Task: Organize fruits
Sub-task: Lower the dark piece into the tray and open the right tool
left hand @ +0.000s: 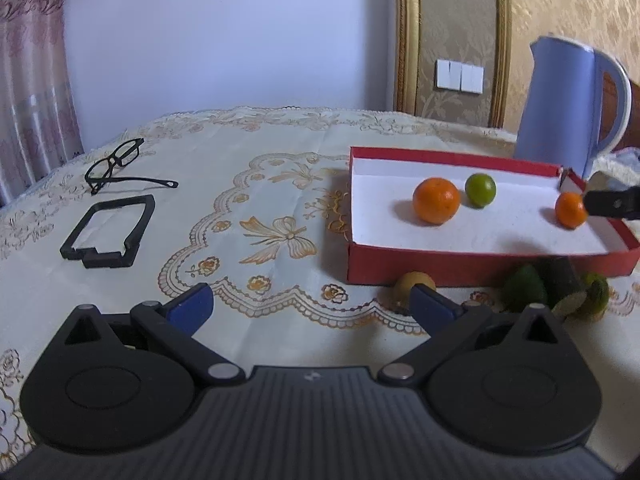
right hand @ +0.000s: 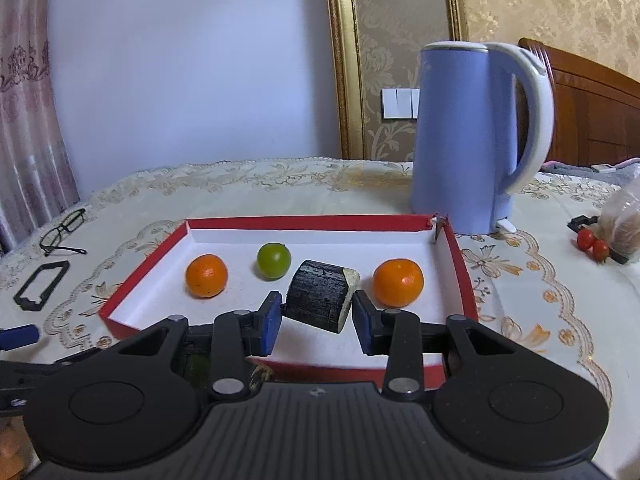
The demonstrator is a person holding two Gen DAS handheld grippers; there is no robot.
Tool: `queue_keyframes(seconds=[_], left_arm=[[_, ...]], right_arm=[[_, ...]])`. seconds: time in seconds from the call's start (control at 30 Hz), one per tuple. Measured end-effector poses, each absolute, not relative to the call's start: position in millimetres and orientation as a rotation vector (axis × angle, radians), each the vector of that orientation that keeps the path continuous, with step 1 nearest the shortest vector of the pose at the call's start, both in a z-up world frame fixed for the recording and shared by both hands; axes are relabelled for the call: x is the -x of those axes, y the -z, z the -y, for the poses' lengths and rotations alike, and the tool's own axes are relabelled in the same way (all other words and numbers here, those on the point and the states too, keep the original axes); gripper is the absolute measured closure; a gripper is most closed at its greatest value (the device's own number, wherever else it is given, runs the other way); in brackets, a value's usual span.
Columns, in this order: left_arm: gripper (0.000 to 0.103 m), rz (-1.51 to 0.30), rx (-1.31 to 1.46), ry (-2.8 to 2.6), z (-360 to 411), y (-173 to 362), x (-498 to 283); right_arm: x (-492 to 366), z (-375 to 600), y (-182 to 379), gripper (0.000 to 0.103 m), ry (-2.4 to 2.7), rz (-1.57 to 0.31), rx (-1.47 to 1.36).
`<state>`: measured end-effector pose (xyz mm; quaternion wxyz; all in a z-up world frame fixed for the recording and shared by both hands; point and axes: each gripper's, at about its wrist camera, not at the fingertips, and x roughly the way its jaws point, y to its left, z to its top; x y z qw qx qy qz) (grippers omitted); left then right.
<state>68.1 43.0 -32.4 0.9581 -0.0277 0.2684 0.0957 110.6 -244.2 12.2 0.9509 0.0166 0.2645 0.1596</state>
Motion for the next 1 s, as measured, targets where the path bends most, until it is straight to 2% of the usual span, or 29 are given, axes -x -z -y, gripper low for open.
queue_keyframes(seconds=[0.73,0.83,0.87,1.0], left_arm=[[0.0,-0.583,0.12,-0.208,-54,36,-74],[0.0,-0.584,0.12,-0.207,-54,36,-74],[0.0,-0.584,0.119,-0.206,-54,36,-74],[0.0,-0.57,0.11,-0.191,-51,35,-73]], right_arm=[[-202,214,9,0.064,-0.232,-0.618,0.065],[-203,211,10,0.06,-0.23,-0.625,0.076],[-203,210,10,0.054,-0.231,-0.623,0.078],[-191,215,1,0.053,-0.205,-0.581,0.062]])
